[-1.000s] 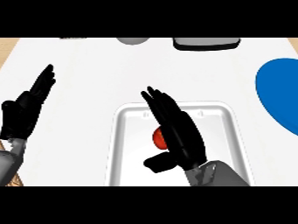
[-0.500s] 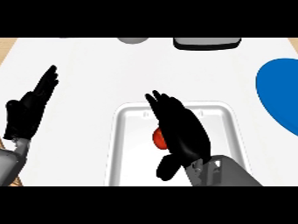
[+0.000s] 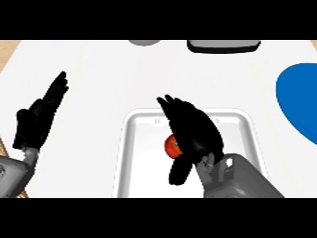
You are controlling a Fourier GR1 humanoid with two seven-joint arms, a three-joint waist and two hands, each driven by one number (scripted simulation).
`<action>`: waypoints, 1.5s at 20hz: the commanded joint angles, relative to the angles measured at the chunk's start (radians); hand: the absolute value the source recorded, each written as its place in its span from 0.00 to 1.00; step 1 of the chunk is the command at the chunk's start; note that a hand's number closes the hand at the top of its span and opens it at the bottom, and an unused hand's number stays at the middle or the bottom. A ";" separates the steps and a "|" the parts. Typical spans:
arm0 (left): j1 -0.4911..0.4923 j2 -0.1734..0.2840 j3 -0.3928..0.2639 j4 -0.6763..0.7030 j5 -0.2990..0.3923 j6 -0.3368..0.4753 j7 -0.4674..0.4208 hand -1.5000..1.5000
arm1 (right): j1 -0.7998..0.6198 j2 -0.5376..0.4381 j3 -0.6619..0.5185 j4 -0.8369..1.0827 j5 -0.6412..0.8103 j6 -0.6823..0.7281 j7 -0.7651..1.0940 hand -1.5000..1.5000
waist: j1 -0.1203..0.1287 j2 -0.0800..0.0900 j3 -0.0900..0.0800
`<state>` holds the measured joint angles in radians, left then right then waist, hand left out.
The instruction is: Pick the tomato from the tray and place it in the plate
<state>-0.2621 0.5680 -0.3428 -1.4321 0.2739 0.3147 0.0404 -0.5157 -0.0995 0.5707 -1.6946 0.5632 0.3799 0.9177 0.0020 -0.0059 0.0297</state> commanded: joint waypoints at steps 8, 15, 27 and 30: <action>-0.028 -0.090 -0.008 0.039 0.014 0.026 -0.017 0.50 | 0.024 0.022 0.037 0.174 0.051 0.033 -0.019 0.00 | -0.003 0.008 -0.030; -0.013 -0.046 0.001 0.027 0.037 0.005 -0.021 0.50 | 0.024 -0.004 0.004 0.259 0.067 0.034 -0.110 0.00 | 0.005 0.007 -0.030; -0.086 -0.062 -0.011 0.050 0.028 0.039 0.034 0.50 | 0.026 0.024 0.019 0.421 0.192 -0.126 -0.266 1.00 | 0.003 0.009 -0.029; -0.043 -0.058 -0.034 -0.024 0.023 0.063 0.060 0.50 | 0.082 0.017 0.039 0.400 0.224 -0.165 -0.276 1.00 | 0.004 0.005 -0.029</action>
<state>-0.3019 0.5752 -0.3749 -1.4017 0.3012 0.3344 0.0404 -0.4551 -0.0862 0.5987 -1.3249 0.7433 0.2753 0.6813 0.0067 -0.0055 0.0263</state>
